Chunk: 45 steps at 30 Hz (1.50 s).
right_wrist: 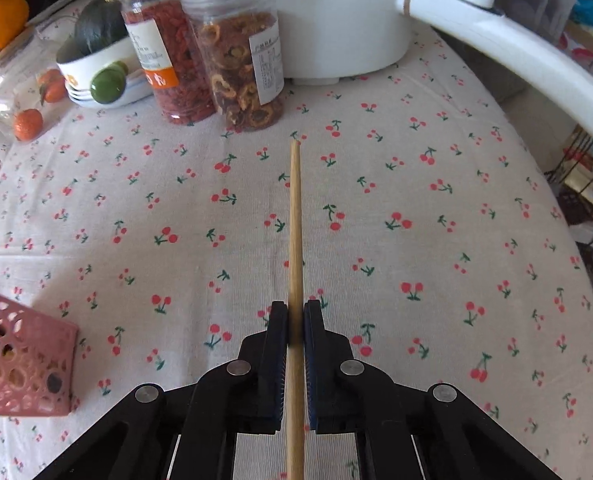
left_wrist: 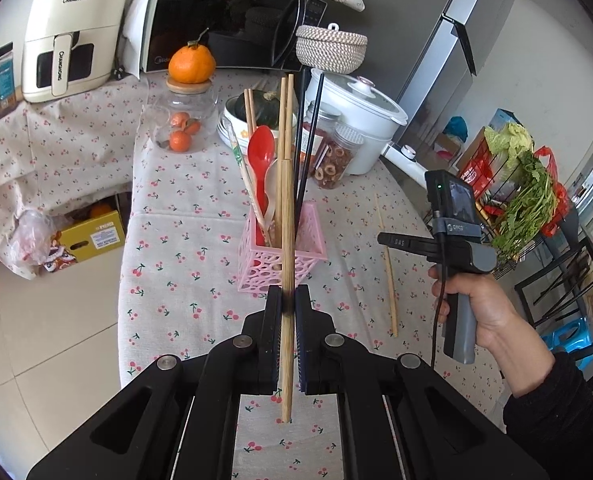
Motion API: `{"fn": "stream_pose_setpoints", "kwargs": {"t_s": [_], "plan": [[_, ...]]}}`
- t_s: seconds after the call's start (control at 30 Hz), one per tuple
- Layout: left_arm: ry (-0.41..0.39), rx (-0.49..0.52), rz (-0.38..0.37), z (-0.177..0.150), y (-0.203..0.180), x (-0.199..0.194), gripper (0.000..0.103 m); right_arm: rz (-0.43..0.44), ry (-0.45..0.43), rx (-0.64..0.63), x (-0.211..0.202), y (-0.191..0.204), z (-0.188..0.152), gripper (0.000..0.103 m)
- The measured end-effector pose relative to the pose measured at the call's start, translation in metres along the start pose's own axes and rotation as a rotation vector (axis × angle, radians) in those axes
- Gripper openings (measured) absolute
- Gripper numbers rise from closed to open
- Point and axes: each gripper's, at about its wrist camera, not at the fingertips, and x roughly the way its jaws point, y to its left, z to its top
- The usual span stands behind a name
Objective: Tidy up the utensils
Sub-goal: 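Lower the wooden chopstick into the basket with the left tool while the right tool grasps the last wooden chopstick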
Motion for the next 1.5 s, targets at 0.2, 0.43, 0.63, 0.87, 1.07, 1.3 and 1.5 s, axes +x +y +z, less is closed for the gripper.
{"fn": "stream_pose_setpoints", "kwargs": {"t_s": [0.2,0.43,0.63,0.87,1.07,1.3,1.5], "plan": [[-0.032,0.004,0.006,-0.003,-0.009,-0.013,0.006,0.056,-0.129,0.012,-0.081,-0.006,-0.016,0.004],[-0.120,-0.019,0.023,-0.003,-0.015,-0.038,0.006,0.112,-0.281,0.035,-0.148,-0.004,-0.053,0.004],[-0.272,-0.059,0.014,0.007,-0.015,-0.069,0.006,0.176,-0.413,0.068,-0.200,-0.003,-0.063,0.004],[-0.496,-0.089,0.056,0.028,-0.017,-0.087,0.006,0.230,-0.478,0.057,-0.216,0.003,-0.061,0.004],[-0.557,-0.129,0.101,0.042,-0.018,-0.066,0.006,0.261,-0.465,0.074,-0.207,0.006,-0.057,0.004],[-0.569,-0.101,0.152,0.053,-0.028,-0.032,0.006,0.277,-0.458,0.083,-0.203,0.008,-0.056,0.004],[-0.524,-0.046,0.203,0.056,-0.033,-0.002,0.006,0.263,-0.454,0.081,-0.202,0.003,-0.056,0.004]]}}
